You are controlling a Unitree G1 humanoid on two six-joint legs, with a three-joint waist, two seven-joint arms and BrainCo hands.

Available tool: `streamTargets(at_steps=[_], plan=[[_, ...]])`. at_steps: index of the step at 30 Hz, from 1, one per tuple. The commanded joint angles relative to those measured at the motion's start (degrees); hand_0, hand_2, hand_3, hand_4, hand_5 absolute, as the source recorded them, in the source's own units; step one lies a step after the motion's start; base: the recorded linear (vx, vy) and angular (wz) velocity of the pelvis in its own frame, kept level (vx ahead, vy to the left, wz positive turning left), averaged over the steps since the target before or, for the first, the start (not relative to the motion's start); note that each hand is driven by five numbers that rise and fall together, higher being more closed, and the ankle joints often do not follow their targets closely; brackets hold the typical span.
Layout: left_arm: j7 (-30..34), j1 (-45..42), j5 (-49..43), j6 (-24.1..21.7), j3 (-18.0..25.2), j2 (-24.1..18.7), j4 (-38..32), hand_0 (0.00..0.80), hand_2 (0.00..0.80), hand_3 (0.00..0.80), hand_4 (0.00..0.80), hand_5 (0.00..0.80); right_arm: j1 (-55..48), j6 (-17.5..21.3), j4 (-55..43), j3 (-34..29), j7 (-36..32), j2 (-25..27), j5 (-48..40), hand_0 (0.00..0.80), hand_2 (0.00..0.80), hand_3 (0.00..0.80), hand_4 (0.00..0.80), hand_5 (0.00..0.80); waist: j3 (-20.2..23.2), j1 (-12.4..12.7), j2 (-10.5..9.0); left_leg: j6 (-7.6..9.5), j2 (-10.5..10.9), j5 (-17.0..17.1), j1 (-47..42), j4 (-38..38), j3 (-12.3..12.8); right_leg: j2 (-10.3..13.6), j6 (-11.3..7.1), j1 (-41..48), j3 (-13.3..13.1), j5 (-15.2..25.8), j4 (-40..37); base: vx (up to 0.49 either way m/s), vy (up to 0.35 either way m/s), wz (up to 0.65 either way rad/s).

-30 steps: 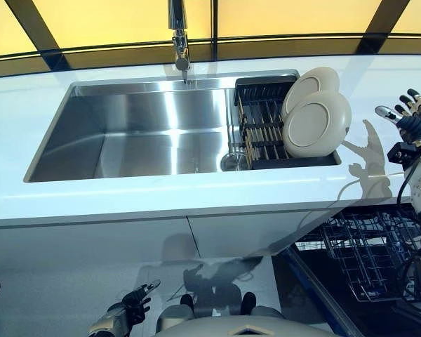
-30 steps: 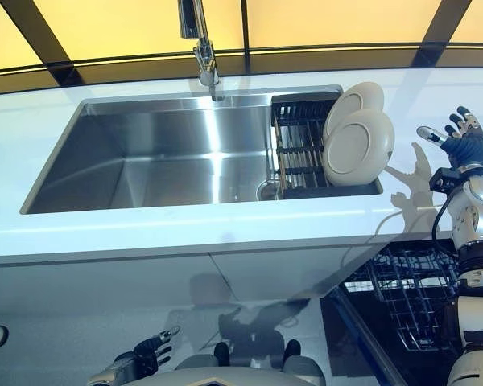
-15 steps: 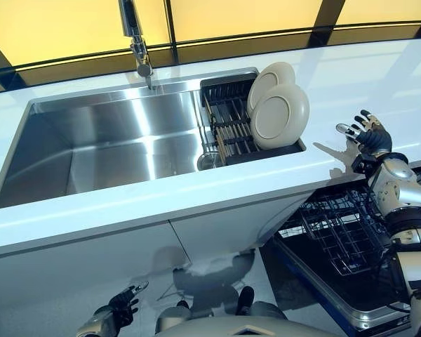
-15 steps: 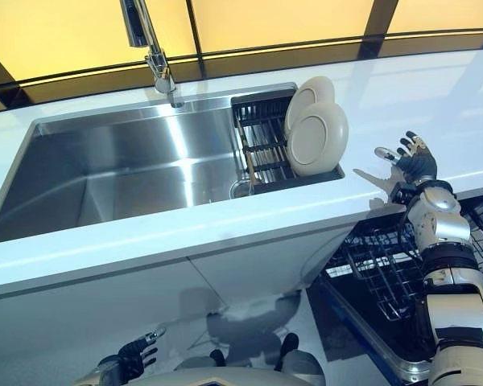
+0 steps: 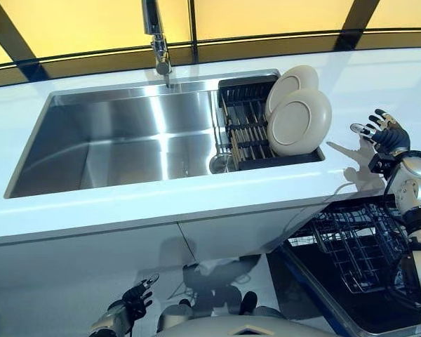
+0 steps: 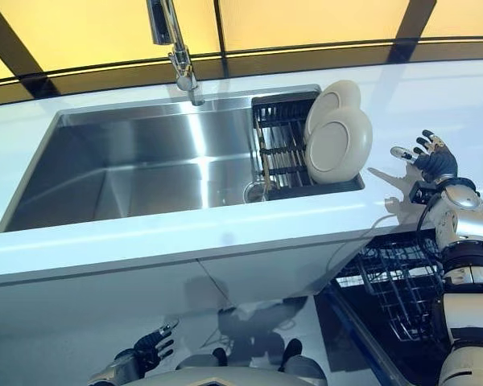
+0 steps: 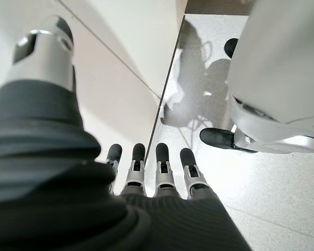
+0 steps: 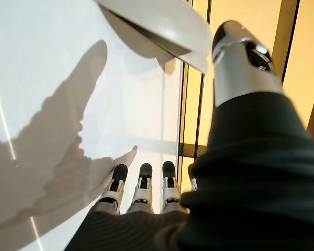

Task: Take plates into dishwasher

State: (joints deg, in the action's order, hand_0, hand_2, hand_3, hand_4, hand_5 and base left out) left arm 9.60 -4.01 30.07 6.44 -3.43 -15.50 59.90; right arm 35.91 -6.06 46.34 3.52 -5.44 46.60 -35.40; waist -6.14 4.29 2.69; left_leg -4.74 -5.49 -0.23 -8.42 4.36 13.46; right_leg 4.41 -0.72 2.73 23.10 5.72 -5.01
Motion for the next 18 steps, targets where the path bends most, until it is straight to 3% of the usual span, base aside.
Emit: streamTargets(at_steps=[1,18], plan=[[0.8,0.5,0.0,-2.1,-4.5,-2.2,0.5,0.0,0.0,0.0,0.0,0.0,8.5,3.0,4.1,3.0,-0.7,1.2,0.6,0.0,0.0,0.0,0.0,0.0,1.8,1.8,-1.95,0.58,1.6,-1.2,2.5,-1.0,-0.2,4.0,-4.26,2.0,1.0,-6.8,4.4,-0.007,-0.018,0.05],[2.2,-2.4,-0.1,-3.6,-4.1,-1.1,1.0,0.0,0.0,0.0,0.0,0.0,10.6,2.8,5.7,4.8,-3.0,-0.2,1.6,0.0,0.0,0.0,0.0,0.0,1.0,3.0,0.87,-0.79,2.1,-0.3,3.8,-0.4,-0.9,4.5,-4.38,2.5,1.5,-7.8,3.2,0.012,-0.003,0.02]])
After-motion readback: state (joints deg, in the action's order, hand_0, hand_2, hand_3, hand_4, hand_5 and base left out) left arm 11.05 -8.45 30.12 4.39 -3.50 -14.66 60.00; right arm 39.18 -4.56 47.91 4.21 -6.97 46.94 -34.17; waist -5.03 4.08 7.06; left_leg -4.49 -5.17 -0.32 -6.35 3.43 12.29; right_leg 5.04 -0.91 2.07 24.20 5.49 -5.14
